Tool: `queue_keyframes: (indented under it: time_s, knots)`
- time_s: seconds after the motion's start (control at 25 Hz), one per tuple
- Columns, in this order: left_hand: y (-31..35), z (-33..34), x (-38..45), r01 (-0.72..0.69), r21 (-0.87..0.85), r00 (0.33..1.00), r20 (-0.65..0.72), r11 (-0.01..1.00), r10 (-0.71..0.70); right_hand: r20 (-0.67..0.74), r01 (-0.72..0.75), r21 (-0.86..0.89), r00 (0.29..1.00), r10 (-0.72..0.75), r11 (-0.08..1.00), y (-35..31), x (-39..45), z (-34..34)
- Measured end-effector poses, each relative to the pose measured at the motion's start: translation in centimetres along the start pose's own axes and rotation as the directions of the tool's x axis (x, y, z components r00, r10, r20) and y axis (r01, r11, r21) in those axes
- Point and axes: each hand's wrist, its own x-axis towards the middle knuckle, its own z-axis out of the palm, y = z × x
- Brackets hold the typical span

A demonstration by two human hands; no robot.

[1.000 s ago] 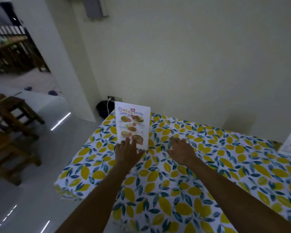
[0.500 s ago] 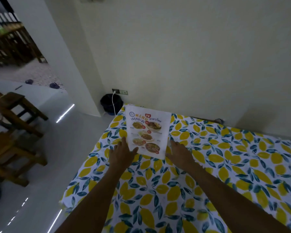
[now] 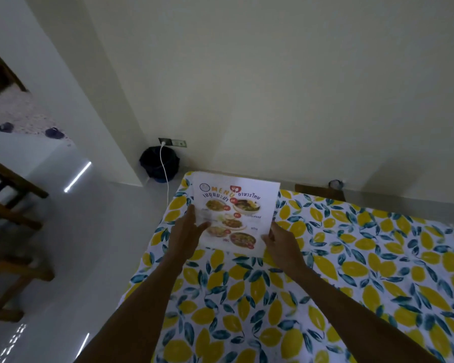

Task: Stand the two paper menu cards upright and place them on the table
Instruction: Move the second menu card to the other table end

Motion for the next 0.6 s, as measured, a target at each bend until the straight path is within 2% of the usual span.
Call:
queue_keyframes:
  time_s: [0.16, 0.28, 0.44, 0.6]
  knots:
    - [0.4, -3.4, 5.8, -0.103, -0.017, 0.995, -0.011, 0.995, 0.103, -0.086, 0.012, 0.011, 0.996, -0.011, 1.0, -3.3, 4.8, 0.5]
    - [0.2, -5.7, 10.0, -0.169, -0.074, 0.986, -0.022, 0.983, 0.168, -0.18, -0.041, 0.029, 0.983, 0.045, 0.999, -5.7, 8.5, 1.4]
    - [-1.6, -7.3, 16.5, -0.244, -0.175, 0.968, 0.015, 0.954, 0.25, -0.285, -0.122, 0.0, 0.951, 0.116, 0.993, -8.4, 13.8, 3.6]
    - [-3.2, -8.0, 21.3, -0.261, -0.241, 0.953, 0.091, 0.935, 0.289, -0.361, -0.167, -0.044, 0.922, 0.141, 0.985, -9.5, 17.4, 5.5]
